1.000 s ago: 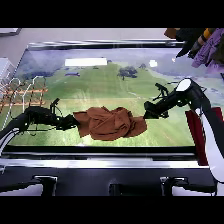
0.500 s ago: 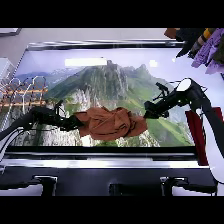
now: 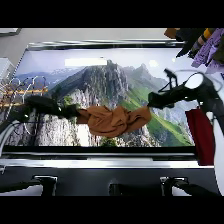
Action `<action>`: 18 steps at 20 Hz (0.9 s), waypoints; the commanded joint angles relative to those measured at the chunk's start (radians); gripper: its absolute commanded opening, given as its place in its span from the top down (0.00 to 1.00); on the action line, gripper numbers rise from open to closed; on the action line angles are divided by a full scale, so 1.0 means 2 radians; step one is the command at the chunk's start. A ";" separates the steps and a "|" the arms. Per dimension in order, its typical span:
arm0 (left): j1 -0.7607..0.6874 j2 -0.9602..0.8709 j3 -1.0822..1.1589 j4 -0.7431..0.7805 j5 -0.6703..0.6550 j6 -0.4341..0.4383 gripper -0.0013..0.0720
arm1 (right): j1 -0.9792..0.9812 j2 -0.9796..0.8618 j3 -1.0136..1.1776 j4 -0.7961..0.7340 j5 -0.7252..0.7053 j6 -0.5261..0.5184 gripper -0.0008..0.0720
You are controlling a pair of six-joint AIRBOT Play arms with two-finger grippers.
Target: Fold the clothes and pants, and hang the long-sleeved shirts on hangers.
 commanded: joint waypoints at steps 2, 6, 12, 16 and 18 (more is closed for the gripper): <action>0.043 0.074 0.150 0.023 0.039 -0.037 0.97 | 0.000 0.099 0.048 -0.083 -0.080 -0.002 0.95; 0.088 0.163 0.273 0.064 0.040 -0.067 0.97 | 0.000 0.217 0.083 -0.165 -0.141 -0.002 0.95; 0.127 0.299 0.313 0.156 0.039 -0.151 0.96 | 0.000 0.360 0.089 -0.200 -0.166 0.035 0.95; 0.131 0.348 0.313 0.159 0.038 -0.178 0.96 | 0.000 0.398 0.091 -0.192 -0.174 0.080 0.95; 0.130 0.349 0.313 0.160 0.038 -0.179 0.97 | 0.000 0.393 0.091 -0.189 -0.186 0.099 0.95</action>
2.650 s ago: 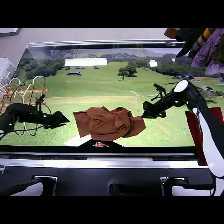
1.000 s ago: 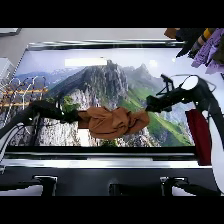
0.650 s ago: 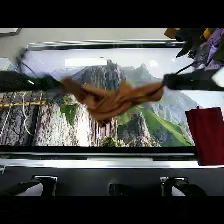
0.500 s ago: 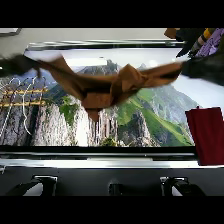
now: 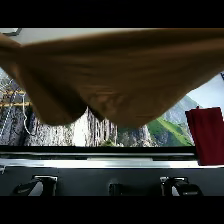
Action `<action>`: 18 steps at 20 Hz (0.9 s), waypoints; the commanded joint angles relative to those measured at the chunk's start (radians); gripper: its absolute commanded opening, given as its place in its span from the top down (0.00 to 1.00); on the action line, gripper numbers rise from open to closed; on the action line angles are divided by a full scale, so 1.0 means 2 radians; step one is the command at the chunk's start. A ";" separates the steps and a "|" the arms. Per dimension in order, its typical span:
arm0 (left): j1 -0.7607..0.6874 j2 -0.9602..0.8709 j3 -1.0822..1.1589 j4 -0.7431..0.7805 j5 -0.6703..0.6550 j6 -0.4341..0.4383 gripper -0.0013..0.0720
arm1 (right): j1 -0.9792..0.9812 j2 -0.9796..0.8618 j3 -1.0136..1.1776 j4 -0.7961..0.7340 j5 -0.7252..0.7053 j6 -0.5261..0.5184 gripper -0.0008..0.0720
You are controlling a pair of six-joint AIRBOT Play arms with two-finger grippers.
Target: Fold the clothes and pants, and hang the long-sleeved shirts on hangers.
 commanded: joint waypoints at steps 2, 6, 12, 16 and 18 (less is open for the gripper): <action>0.003 -0.003 0.003 0.010 -0.001 -0.010 0.97 | 0.000 -0.017 0.001 0.002 0.000 0.051 0.95; -0.016 -0.127 0.003 0.008 -0.001 0.044 0.97 | 0.000 -0.161 -0.001 0.022 0.091 0.067 0.95; -0.076 -0.393 0.003 0.008 -0.077 0.056 0.96 | 0.000 -0.420 -0.001 0.048 -0.016 0.061 0.95; -0.119 -0.497 0.003 0.008 -0.116 0.056 0.96 | 0.000 -0.524 -0.001 0.068 -0.101 0.064 0.95; -0.133 -0.525 0.003 0.008 -0.116 0.056 0.96 | 0.000 -0.552 -0.001 0.087 -0.113 0.063 0.95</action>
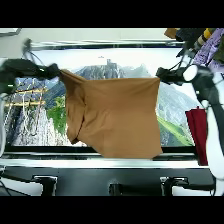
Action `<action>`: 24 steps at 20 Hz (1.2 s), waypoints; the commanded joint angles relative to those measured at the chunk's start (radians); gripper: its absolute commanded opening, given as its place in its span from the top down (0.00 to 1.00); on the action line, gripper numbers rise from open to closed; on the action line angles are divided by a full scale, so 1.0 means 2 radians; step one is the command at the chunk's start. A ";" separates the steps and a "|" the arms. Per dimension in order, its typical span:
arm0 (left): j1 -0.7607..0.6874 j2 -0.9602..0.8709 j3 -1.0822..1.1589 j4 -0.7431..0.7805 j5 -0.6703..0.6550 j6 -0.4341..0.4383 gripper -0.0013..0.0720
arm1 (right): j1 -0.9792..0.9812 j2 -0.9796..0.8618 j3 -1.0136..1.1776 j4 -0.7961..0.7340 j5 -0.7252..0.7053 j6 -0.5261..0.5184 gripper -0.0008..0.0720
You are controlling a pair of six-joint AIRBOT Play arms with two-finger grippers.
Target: Fold the clothes and pants, and hang the long-sleeved shirts on hangers.
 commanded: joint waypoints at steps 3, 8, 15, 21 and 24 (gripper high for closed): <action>-0.030 -0.071 0.001 0.000 -0.018 0.002 0.92 | 0.000 -0.076 0.001 0.032 -0.047 0.001 0.95; -0.002 -0.059 0.065 -0.002 0.090 0.000 0.39 | -0.024 -0.040 0.015 0.040 0.047 -0.031 0.52; 0.097 0.054 0.031 0.041 0.246 -0.017 0.39 | -0.214 0.058 -0.077 0.113 0.287 -0.177 0.47; 0.133 0.190 -0.180 0.034 0.229 -0.012 0.39 | -0.243 0.183 -0.375 0.112 0.299 -0.183 0.37; 0.133 0.247 -0.276 0.034 0.219 -0.011 0.39 | -0.225 0.209 -0.447 0.119 0.277 -0.185 0.35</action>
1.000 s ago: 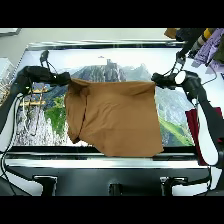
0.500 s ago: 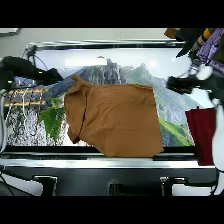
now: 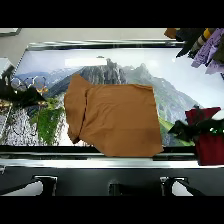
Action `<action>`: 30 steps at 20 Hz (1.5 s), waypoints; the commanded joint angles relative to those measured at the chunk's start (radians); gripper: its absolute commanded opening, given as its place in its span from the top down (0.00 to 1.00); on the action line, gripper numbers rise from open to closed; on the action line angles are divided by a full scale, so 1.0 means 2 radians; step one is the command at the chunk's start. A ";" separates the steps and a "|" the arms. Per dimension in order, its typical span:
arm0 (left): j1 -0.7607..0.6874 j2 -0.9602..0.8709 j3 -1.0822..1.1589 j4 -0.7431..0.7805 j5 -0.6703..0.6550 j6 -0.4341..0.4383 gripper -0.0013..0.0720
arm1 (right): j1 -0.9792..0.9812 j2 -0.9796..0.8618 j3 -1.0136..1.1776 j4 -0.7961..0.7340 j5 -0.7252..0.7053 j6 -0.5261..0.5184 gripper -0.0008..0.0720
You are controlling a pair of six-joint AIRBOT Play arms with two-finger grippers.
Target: Fold the clothes and pants, and hang the long-sleeved shirts on hangers.
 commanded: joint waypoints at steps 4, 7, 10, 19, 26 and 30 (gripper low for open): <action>0.005 0.099 -0.166 0.000 -0.014 0.001 0.39 | 0.043 0.034 -0.106 0.015 -0.034 -0.006 0.35; 0.005 0.112 -0.199 0.000 -0.014 0.002 0.39 | 0.083 0.032 -0.108 0.012 -0.056 0.013 0.35; 0.005 0.120 -0.222 0.000 -0.014 0.004 0.39 | 0.109 0.031 -0.110 0.012 -0.063 0.025 0.57; 0.003 0.147 -0.356 -0.139 -0.081 0.141 0.39 | 0.108 0.080 -0.109 0.035 -0.062 0.031 0.95; -0.019 0.147 -0.446 -0.167 -0.155 0.175 0.39 | 0.108 0.084 -0.109 0.036 -0.025 0.031 0.95; -0.035 0.143 -0.449 -0.184 -0.204 0.174 0.39 | 0.108 0.084 -0.109 0.042 -0.016 0.031 0.95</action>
